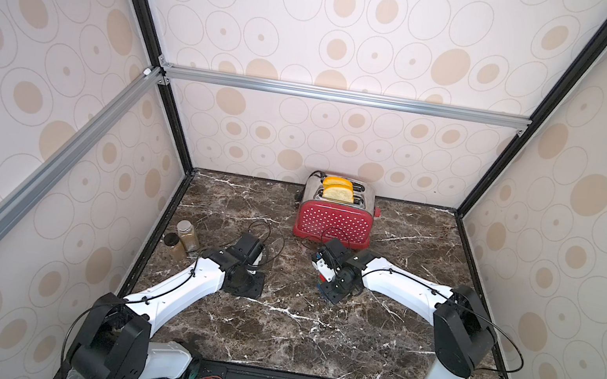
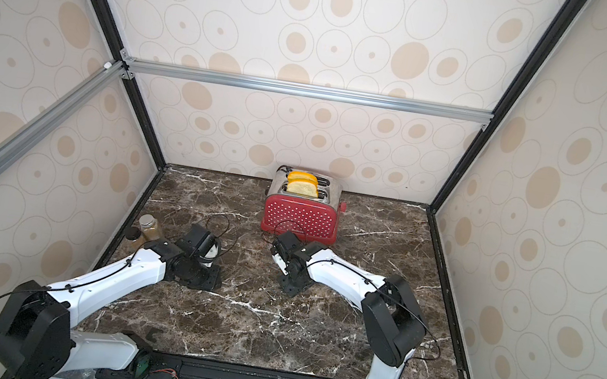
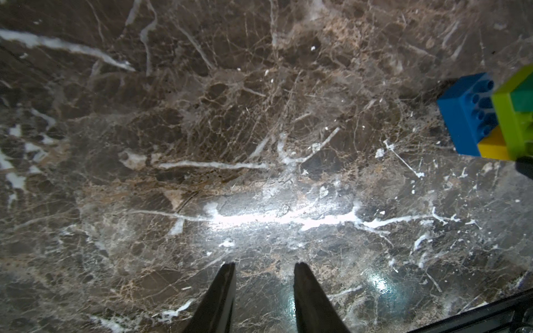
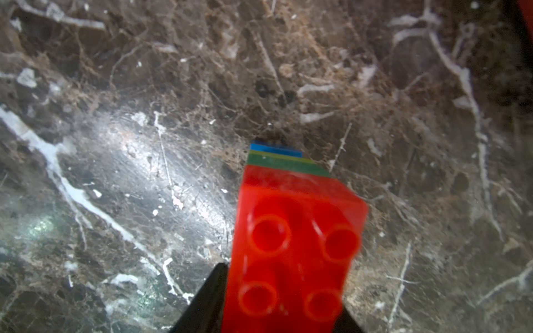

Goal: Assemble the number 5 with lego
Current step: Assemble the lego brick with the lego brick, then pick up the lego brick from the center of the board.

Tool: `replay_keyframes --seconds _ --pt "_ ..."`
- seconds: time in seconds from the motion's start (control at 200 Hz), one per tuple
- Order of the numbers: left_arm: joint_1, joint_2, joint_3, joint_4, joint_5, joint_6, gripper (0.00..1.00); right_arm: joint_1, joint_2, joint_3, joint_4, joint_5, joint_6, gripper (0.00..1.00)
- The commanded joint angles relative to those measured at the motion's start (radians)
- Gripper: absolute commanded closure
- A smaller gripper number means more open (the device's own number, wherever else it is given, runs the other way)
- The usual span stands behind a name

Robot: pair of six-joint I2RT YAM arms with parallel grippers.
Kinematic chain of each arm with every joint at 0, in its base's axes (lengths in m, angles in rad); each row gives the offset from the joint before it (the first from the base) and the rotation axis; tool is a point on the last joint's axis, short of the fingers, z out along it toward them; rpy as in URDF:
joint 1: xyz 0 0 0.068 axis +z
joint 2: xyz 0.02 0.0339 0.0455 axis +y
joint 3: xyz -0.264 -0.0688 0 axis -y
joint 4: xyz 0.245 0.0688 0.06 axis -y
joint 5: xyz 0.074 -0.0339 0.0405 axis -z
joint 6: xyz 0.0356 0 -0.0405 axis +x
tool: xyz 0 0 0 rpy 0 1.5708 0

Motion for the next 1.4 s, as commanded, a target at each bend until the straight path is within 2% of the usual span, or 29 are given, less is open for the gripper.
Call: replay_keyframes --seconds 0.0,0.21,0.461,0.781,1.037,1.222,1.397 --pt "0.004 0.012 0.003 -0.003 -0.009 -0.001 0.64 0.000 -0.062 0.029 -0.027 0.041 -0.011 0.49" --pt "0.005 0.016 0.001 0.000 -0.009 -0.004 0.64 0.001 -0.109 0.013 -0.012 0.030 -0.011 0.48" --pt "0.005 0.027 0.002 0.000 -0.009 -0.004 0.64 -0.021 -0.181 -0.043 0.052 -0.045 -0.014 0.45" --pt "0.005 0.032 0.003 -0.004 -0.009 -0.003 0.64 -0.054 -0.154 -0.081 0.119 -0.142 0.015 0.44" --pt "0.004 0.038 0.004 -0.004 -0.012 -0.002 0.64 -0.061 -0.112 -0.081 0.145 -0.168 0.033 0.41" --pt "0.006 0.045 0.006 -0.003 -0.013 0.001 0.64 -0.064 -0.075 -0.065 0.142 -0.152 0.036 0.45" --pt "0.005 0.044 0.006 -0.001 -0.012 0.000 0.64 -0.066 -0.049 -0.049 0.134 -0.149 0.041 0.52"
